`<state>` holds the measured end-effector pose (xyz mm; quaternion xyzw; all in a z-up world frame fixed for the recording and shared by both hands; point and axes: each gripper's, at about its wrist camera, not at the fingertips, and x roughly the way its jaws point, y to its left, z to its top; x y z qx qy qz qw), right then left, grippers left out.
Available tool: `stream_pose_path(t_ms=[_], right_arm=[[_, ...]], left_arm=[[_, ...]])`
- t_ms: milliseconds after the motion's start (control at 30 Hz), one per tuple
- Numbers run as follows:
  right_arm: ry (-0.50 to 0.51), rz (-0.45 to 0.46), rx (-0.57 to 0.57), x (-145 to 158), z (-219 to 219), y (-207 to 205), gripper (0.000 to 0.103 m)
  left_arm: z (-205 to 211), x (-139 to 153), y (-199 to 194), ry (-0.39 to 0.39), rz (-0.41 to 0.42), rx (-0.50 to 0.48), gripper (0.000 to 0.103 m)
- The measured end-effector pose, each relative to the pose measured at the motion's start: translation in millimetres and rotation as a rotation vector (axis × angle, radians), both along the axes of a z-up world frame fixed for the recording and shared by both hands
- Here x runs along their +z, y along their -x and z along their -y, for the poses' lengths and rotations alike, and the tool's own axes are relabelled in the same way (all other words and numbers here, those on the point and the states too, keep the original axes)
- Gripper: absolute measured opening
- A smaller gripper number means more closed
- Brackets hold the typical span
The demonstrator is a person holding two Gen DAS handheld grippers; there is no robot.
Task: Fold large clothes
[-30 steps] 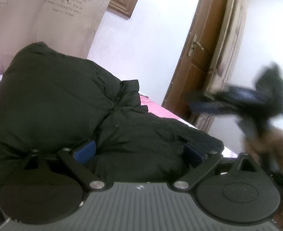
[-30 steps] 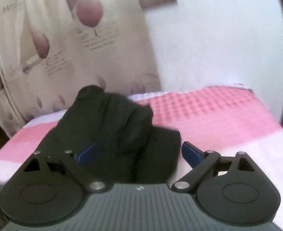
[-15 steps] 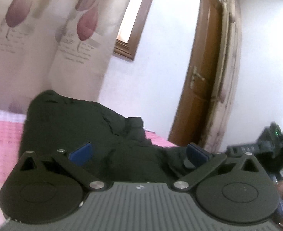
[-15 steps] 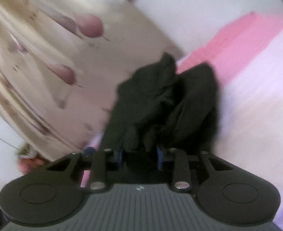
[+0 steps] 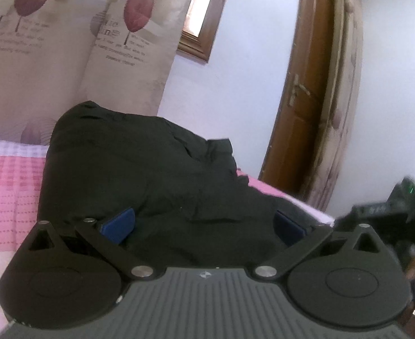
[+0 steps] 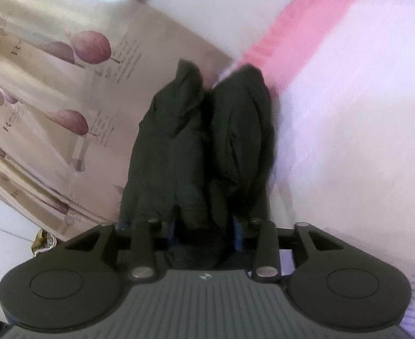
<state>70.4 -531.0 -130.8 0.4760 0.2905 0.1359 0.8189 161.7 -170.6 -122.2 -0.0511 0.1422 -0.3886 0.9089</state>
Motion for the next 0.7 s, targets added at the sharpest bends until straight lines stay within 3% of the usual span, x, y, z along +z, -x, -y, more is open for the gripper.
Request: stream_pose_path(t_ms=[233, 300, 333, 500, 700], right_arm=[[0.309, 0.021, 0.049, 8.8, -24.2, -4.1, 0.04], [0.414, 0.019, 0.046, 11.3, -32.5, -3.9, 0.056], [0.456, 0.037, 0.046, 11.5, -36.6, -2.4, 0.057], [0.456, 0.056, 0.015, 7.5, -39.3, 2.7, 0.059], [0.484, 0.066, -0.018, 8.8, -46.3, 9.0, 0.064]], left_arm=[[-1.9, 0.2, 1.3, -0.035, 0.006, -0.002, 0.103], [-1.3, 4.6, 4.8, -0.061, 0.012, 0.026, 0.103], [-1.2, 8.1, 7.0, -0.07, 0.016, 0.049, 0.103], [1.7, 23.8, 4.5, -0.15, 0.031, 0.183, 0.103], [3.3, 33.0, -2.4, -0.224, 0.056, 0.234, 0.103]])
